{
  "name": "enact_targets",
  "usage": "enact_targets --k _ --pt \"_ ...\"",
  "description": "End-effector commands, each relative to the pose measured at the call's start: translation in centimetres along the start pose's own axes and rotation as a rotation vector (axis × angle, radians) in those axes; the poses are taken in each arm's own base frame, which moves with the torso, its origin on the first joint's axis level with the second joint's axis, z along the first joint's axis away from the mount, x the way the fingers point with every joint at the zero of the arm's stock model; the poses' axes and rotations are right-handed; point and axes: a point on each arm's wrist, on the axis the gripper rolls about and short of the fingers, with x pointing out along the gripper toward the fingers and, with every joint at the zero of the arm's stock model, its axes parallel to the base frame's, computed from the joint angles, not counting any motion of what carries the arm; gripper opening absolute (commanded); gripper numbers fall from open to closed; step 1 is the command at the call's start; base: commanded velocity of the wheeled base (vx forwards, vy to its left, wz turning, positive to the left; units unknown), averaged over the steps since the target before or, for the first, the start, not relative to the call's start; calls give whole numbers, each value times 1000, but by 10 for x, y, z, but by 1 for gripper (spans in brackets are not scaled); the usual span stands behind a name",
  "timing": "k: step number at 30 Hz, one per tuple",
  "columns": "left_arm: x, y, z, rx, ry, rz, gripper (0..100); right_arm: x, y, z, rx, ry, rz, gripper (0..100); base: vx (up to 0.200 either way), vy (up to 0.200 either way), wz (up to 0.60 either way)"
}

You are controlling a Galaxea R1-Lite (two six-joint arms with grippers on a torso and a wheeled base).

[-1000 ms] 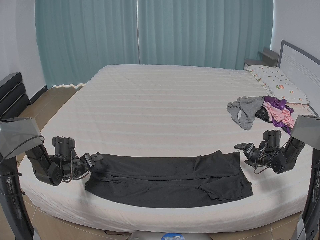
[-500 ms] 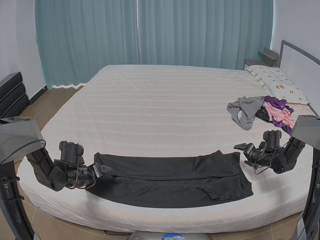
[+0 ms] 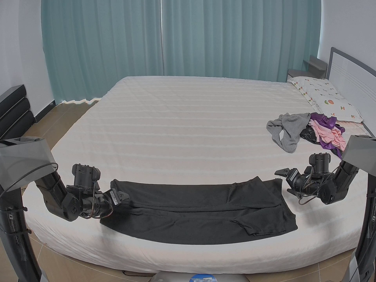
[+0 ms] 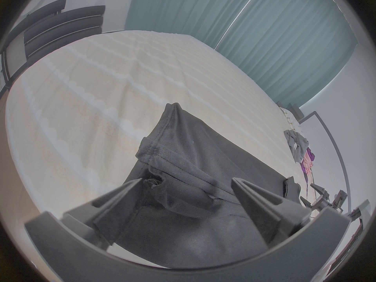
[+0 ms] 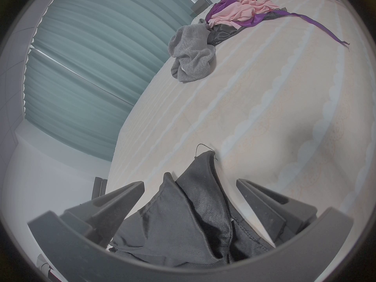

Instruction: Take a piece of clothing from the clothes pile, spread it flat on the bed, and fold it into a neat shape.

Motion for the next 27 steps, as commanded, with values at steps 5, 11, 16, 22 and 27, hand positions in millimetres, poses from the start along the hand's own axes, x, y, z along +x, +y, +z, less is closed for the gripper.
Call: enact_targets --k 5,11,16,22,27 --pt "4 5 6 -21 -11 12 0 0 -1 0 -1 2 -2 100 0 0 0" --pt "4 11 14 -40 -36 23 0 0 -1 0 -2 2 -2 100 0 0 0" --pt "6 13 16 -47 -42 32 0 1 0 -4 -8 10 -4 100 0 0 0" --pt "7 14 15 -46 -51 59 0 -2 1 -6 -16 16 -5 100 0 0 0" --pt "2 13 17 -44 -60 73 0 -7 0 -11 -42 35 8 100 0 0 0"
